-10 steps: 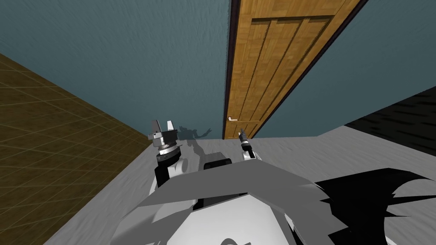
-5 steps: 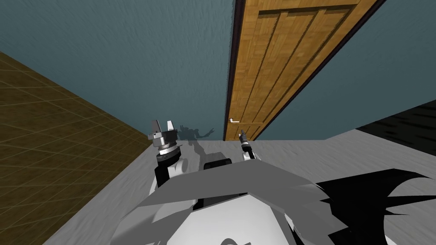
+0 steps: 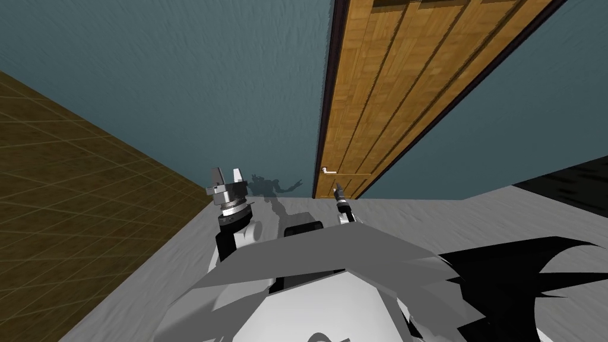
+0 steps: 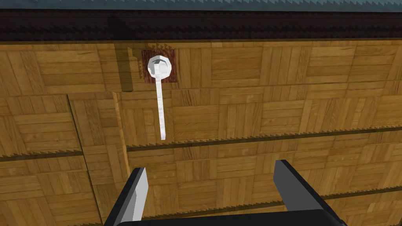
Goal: Pull the door open
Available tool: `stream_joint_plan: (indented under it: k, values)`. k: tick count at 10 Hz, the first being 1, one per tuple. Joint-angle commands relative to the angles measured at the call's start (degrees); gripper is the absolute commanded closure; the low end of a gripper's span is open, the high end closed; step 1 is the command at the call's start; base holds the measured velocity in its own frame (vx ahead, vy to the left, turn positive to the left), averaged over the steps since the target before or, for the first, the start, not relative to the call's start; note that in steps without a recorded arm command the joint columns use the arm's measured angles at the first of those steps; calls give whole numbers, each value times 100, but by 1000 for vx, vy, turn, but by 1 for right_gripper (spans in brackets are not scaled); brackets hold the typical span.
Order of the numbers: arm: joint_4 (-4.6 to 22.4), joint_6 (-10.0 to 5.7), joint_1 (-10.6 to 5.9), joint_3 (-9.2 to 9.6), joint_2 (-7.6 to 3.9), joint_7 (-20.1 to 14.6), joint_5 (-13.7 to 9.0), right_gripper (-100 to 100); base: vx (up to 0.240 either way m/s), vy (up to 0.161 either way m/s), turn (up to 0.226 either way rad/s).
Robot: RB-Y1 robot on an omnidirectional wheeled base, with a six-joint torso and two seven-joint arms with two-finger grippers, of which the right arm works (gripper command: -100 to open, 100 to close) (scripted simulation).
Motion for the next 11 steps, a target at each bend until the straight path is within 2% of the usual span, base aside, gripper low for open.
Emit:
stream_joint_plan:
  k: [1, 5, 11]
  values:
    - [241, -85, -58, -53, 5, 0, -17, -100, 110, -22, 74]
    - [606, -192, -170, -131, 6, 4, -42, -100, 99, -21, 34]
    - [1307, -397, -386, -280, 19, 10, -90, -100, 103, -20, 45]
